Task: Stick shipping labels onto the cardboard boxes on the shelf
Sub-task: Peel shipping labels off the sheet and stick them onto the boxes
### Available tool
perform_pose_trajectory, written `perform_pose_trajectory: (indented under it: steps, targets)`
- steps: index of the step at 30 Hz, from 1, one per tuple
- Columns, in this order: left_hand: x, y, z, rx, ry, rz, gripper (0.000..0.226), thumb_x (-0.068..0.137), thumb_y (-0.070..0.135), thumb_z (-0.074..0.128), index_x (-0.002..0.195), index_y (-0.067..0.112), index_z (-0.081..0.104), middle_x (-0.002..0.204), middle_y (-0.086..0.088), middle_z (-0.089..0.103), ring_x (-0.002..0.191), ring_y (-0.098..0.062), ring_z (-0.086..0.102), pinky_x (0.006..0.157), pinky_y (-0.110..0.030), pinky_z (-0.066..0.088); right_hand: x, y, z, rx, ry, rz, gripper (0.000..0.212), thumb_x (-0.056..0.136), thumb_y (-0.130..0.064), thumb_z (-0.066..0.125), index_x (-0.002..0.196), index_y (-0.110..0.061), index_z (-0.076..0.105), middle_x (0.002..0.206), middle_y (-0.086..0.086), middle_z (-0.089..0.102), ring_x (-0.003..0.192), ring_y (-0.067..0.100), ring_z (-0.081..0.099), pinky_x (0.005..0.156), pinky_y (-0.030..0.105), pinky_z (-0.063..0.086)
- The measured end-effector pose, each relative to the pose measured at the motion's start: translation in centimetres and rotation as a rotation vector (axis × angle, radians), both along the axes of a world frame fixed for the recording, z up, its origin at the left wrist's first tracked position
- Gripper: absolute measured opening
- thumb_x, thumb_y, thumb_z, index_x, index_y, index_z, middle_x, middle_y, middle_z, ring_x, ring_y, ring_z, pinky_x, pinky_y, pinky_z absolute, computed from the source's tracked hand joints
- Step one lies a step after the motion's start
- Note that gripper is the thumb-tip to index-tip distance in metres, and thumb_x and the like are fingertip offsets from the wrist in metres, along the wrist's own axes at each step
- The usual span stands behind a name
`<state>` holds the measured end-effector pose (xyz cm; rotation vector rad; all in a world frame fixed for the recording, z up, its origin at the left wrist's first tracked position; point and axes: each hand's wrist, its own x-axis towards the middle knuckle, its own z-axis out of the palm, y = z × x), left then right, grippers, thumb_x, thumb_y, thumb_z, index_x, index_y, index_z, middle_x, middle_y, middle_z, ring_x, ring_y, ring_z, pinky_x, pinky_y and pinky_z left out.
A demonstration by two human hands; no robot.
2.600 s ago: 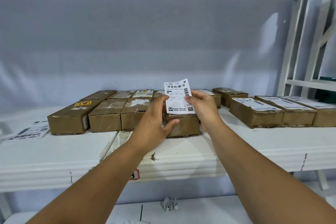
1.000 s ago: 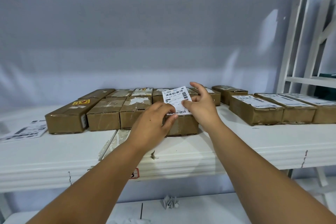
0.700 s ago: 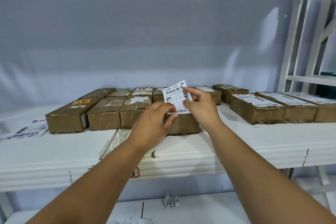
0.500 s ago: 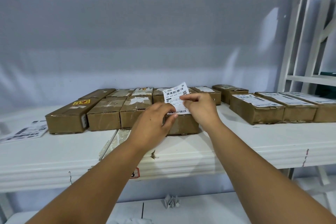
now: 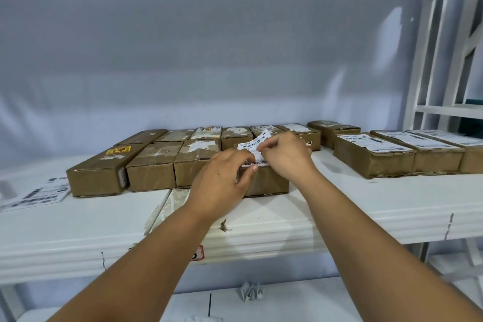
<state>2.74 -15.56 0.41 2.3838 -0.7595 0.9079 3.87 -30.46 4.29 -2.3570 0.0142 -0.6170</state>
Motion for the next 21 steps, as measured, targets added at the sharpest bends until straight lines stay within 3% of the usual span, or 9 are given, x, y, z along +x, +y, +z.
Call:
perform_pose_trajectory:
  steps: [3, 8, 13, 16, 21]
  targets:
    - [-0.1, -0.2, 0.1, -0.006, 0.001, 0.003, 0.02, 0.093, 0.036, 0.05, 0.103, 0.023, 0.062, 0.103, 0.005, 0.061, 0.099, -0.015, 0.053, 0.081, -0.029, 0.043, -0.1, -0.2, 0.4, 0.012, 0.024, 0.024, 0.024, 0.085, -0.017, 0.053, 0.079, -0.033, 0.069, 0.104, -0.01, 0.068, 0.11, 0.018, 0.056, 0.098, 0.036, 0.041]
    - [-0.4, -0.4, 0.1, 0.008, 0.01, 0.026, 0.021, 0.094, 0.036, 0.049, 0.101, 0.021, 0.06, 0.101, 0.005, 0.059, 0.099, -0.015, 0.05, 0.08, -0.031, 0.042, 0.3, -1.7, 0.4, 0.193, 0.012, 0.095, 0.019, 0.08, -0.019, 0.063, 0.067, -0.031, 0.067, 0.077, -0.013, 0.065, 0.091, 0.017, 0.061, 0.088, 0.034, 0.048]
    - [-0.3, -0.3, 0.3, 0.028, 0.023, 0.03, 0.021, 0.094, 0.039, 0.046, 0.102, 0.023, 0.058, 0.102, 0.008, 0.056, 0.1, -0.013, 0.049, 0.08, -0.029, 0.041, -0.6, -3.9, -0.3, 0.414, 0.095, 0.293, 0.008, 0.084, -0.014, 0.069, 0.086, -0.021, 0.071, 0.092, -0.007, 0.069, 0.092, 0.009, 0.06, 0.072, 0.017, 0.043]
    - [-0.2, -0.3, 0.2, 0.025, 0.024, 0.027, 0.022, 0.094, 0.038, 0.046, 0.104, 0.023, 0.058, 0.103, 0.008, 0.056, 0.1, -0.013, 0.048, 0.081, -0.028, 0.04, -0.9, -4.2, -0.7, 0.474, 0.136, 0.316, 0.008, 0.086, -0.017, 0.067, 0.094, -0.02, 0.07, 0.094, -0.01, 0.067, 0.089, 0.001, 0.057, 0.066, 0.018, 0.036]
    - [-0.3, -0.3, 0.3, 0.041, 0.039, 0.022, 0.031, 0.095, 0.04, 0.044, 0.119, 0.027, 0.059, 0.113, 0.006, 0.056, 0.11, -0.013, 0.047, 0.087, -0.025, 0.038, -0.6, -4.1, -0.9, 0.461, -0.025, 0.357, 0.016, 0.086, -0.009, 0.065, 0.085, -0.025, 0.071, 0.094, -0.008, 0.069, 0.086, 0.003, 0.06, 0.077, 0.013, 0.043]
